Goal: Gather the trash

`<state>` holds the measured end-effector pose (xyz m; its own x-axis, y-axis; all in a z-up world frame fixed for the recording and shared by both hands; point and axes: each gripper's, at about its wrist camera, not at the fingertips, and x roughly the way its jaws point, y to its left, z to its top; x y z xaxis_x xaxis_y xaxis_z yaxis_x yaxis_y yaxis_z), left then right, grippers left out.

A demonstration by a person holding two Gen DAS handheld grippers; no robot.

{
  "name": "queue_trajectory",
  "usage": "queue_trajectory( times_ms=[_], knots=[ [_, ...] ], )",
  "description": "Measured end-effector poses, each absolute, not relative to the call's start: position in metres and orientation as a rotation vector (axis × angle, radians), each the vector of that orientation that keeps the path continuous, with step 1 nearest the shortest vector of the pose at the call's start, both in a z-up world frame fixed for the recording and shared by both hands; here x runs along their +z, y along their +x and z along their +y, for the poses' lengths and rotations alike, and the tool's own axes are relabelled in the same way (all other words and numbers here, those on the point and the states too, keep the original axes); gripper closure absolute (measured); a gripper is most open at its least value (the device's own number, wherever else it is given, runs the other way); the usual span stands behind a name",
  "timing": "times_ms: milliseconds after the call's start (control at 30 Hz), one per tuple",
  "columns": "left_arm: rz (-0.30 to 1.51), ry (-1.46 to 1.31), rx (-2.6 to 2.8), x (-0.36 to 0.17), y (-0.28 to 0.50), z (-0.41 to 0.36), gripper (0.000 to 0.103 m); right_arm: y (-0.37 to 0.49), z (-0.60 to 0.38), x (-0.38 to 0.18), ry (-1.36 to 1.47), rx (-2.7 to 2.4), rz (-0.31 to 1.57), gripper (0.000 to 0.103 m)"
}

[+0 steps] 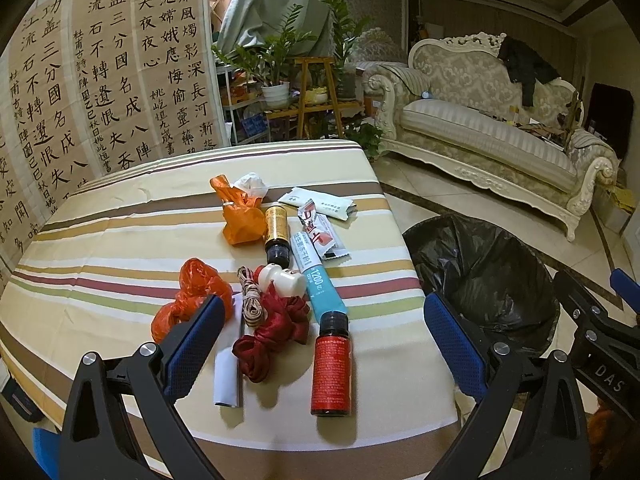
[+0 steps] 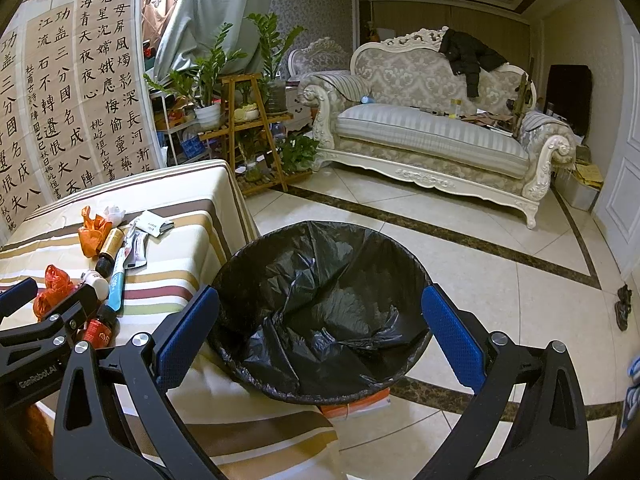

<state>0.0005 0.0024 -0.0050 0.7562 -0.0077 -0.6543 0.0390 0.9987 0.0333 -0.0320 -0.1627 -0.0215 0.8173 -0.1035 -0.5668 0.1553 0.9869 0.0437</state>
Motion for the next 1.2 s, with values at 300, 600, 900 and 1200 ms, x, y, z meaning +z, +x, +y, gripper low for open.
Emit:
queue_trajectory(
  times_ms=[300,600,900,1200],
  knots=[
    [0.753,0.03,-0.052,-0.005,-0.003,0.011,0.007,-0.032,-0.159,-0.022,0.084,-0.13,0.6,0.004],
    [0.75,0.022,-0.036,0.002,-0.01,0.04,0.007,-0.03,-0.141,-0.016,0.071,-0.095,0.604,0.004],
    [0.775,0.004,0.018,-0.001,-0.013,0.078,0.029,-0.026,-0.116,-0.014,0.053,-0.029,0.625,0.004],
    [0.8,-0.031,0.057,-0.01,-0.017,0.111,0.029,-0.022,-0.081,-0.019,0.022,0.055,0.667,0.02]
  ],
)
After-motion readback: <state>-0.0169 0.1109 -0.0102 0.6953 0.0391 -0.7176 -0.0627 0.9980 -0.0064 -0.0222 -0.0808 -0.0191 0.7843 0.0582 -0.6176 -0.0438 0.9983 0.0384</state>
